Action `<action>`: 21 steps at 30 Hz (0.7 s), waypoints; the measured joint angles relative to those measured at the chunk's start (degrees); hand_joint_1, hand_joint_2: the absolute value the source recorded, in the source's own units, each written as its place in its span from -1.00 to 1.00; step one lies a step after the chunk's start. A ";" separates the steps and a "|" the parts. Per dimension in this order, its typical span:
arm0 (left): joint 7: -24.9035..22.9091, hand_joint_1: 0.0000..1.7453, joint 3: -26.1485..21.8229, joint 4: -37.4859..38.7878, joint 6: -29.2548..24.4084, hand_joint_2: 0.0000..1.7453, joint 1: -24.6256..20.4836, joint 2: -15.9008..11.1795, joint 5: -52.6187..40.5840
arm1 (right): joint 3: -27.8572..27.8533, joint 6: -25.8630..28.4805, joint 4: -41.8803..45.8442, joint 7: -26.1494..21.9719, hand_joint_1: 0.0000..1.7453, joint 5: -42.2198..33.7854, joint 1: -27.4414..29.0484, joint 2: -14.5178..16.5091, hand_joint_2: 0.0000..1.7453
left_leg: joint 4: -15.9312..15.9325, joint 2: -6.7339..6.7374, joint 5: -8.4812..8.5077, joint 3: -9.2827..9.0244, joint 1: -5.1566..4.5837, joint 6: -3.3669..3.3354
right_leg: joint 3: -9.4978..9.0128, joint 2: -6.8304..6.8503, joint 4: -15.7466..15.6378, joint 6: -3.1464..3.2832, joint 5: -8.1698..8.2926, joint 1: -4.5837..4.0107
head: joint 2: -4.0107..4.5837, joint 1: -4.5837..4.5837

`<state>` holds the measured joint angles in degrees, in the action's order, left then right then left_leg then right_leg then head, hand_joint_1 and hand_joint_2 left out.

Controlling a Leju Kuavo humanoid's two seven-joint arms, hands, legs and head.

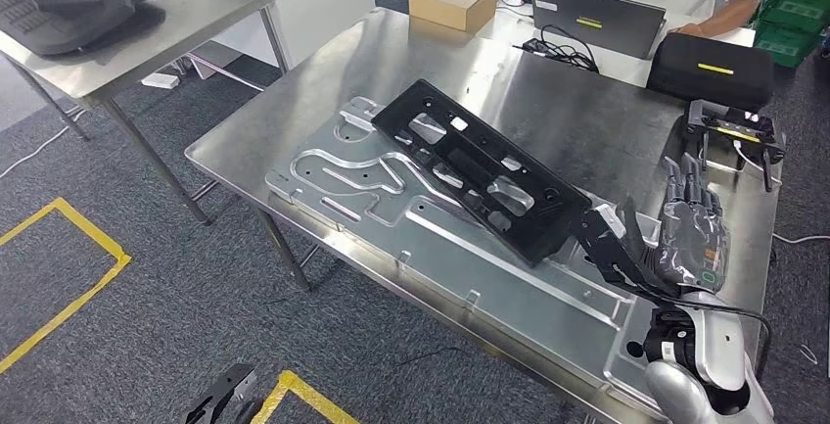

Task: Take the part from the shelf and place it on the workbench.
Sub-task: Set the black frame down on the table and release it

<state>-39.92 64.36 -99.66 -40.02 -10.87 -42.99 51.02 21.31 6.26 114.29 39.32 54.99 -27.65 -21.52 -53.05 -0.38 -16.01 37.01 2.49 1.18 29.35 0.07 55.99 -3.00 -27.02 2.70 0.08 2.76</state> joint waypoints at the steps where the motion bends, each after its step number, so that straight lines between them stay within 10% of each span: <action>1: 0.01 -1.00 -0.07 -0.26 0.00 -1.00 0.53 -0.08 -0.29 | 0.07 1.06 0.94 -0.01 -1.00 0.35 0.20 -0.17 -1.00 | -1.78 0.07 -1.69 0.77 0.13 0.06 | 0.46 0.12 -0.01 0.64 0.50 -0.13 | 0.00 -0.01; 4: 0.08 -1.00 -1.02 -1.33 0.00 -1.00 2.97 -0.28 -1.55 | 1.05 6.41 3.91 -0.02 -1.00 1.71 1.92 -0.69 -1.00 | -14.41 0.16 -10.63 4.88 -0.12 -0.22 | 2.18 0.29 -0.01 1.75 1.81 -0.77 | 0.01 0.00; 6: 0.09 -1.00 -1.95 -1.88 0.00 -1.00 4.79 -0.33 -2.25 | 1.98 9.05 5.42 -0.02 -1.00 2.62 3.85 -0.98 -1.00 | -19.54 0.15 -13.55 5.25 -0.53 -0.60 | 3.23 0.33 0.03 2.00 2.53 -1.33 | 0.00 -0.01; 11: 0.38 -1.00 -4.48 -3.80 0.00 -1.00 8.07 -0.89 -3.49 | 3.66 13.90 7.95 -0.04 -1.00 3.22 6.86 -1.90 -1.00 | -3.33 0.19 -10.91 -7.37 -2.18 -3.25 | 4.77 0.87 -0.03 1.55 4.19 -2.10 | -0.01 -0.05; 16: 0.69 -1.00 -6.10 -5.32 -0.06 -1.00 9.54 -1.62 -3.48 | 4.80 17.81 8.79 -0.23 -1.00 3.19 9.57 -2.63 -1.00 | -1.03 -0.09 -8.40 -7.17 -2.59 -4.79 | 5.41 0.94 0.38 -0.30 3.77 -1.90 | -0.01 -0.10; 21: 1.29 -1.00 -6.81 -6.07 -0.04 -1.00 10.06 -1.66 -3.04 | 5.70 24.02 8.82 -2.28 -1.00 -1.48 11.16 -3.13 -1.00 | -0.66 -0.03 -5.22 -4.04 -3.16 -5.87 | 8.96 0.29 15.17 -0.57 -7.42 -1.95 | -0.01 -0.11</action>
<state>-38.62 57.54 -105.73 -40.06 -0.81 -44.65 47.98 27.00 30.28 123.11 37.04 53.51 -16.49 -24.65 -53.70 -0.41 -21.23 32.97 -0.66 -4.69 38.31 0.36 71.16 -3.57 -34.44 0.76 0.07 2.65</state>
